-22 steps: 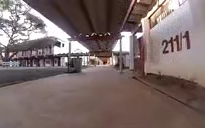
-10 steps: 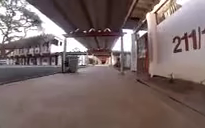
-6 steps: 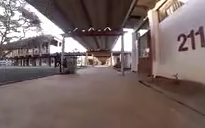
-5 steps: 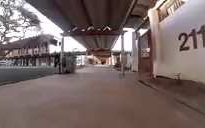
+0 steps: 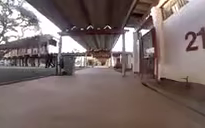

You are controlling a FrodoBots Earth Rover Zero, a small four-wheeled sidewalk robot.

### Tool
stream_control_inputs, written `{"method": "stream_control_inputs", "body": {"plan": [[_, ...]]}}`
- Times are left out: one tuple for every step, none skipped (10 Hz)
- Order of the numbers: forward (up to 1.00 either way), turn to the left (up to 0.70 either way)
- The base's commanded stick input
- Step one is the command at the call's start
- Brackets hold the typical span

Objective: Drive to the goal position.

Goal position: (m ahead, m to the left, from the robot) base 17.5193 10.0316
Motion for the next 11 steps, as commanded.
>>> {"method": "stream_control_inputs", "body": {"plan": [[0.7,0.0],[0.7,0.0],[0.7,0.0],[0.7,0.0],[0.7,0.0],[0.7,0.0],[0.7,0.0],[0.7,0.0],[0.7,0.0],[0.7,0.0],[0.7,0.0]]}}
